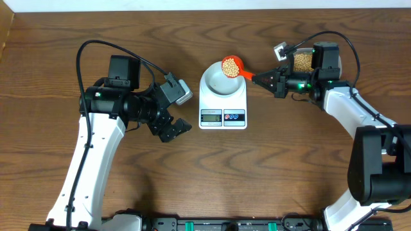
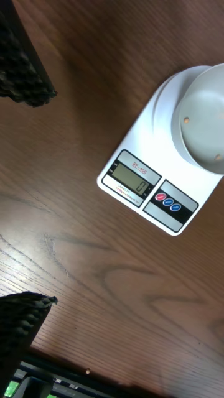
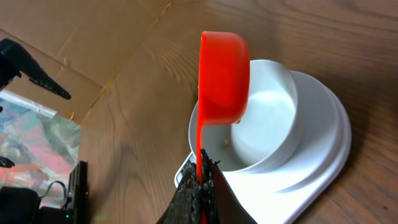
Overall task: Scoop item into bowl and weigh 50g on scale
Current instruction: 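Tilt the red scoop with the right gripper to pour soybeans into the bowl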
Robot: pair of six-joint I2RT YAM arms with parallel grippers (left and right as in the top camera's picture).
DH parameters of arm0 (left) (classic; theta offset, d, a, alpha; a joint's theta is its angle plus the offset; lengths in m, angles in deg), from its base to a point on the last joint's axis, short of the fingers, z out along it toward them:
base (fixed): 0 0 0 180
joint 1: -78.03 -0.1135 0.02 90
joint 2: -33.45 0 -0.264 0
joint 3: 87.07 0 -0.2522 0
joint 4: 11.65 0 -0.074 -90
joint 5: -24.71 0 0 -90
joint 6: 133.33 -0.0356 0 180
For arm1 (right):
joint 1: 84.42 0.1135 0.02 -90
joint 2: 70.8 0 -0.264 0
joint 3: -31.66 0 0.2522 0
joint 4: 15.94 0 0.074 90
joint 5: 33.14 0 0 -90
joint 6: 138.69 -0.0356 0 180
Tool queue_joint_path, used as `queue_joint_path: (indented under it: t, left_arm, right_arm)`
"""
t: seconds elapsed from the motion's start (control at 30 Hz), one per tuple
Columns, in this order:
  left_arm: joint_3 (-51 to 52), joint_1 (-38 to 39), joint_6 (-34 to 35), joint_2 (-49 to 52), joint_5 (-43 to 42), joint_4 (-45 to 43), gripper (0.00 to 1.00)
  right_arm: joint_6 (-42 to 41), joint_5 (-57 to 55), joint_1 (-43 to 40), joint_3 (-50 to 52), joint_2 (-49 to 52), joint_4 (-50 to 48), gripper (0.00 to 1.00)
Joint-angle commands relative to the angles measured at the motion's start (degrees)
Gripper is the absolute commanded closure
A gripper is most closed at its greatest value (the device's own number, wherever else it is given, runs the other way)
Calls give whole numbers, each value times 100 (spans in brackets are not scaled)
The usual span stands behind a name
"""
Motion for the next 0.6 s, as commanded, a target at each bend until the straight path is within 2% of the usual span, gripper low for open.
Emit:
queue_joint_path:
  t: [0.0, 0.57]
  left_arm:
    - [-87, -26, -72, -83, 28, 0, 2]
    - [-87, -26, -74, -83, 28, 0, 2]
  right_arm:
    - [240, 26, 125, -20, 31, 24, 99]
    - [1150, -859, 267, -20, 31, 234, 99]
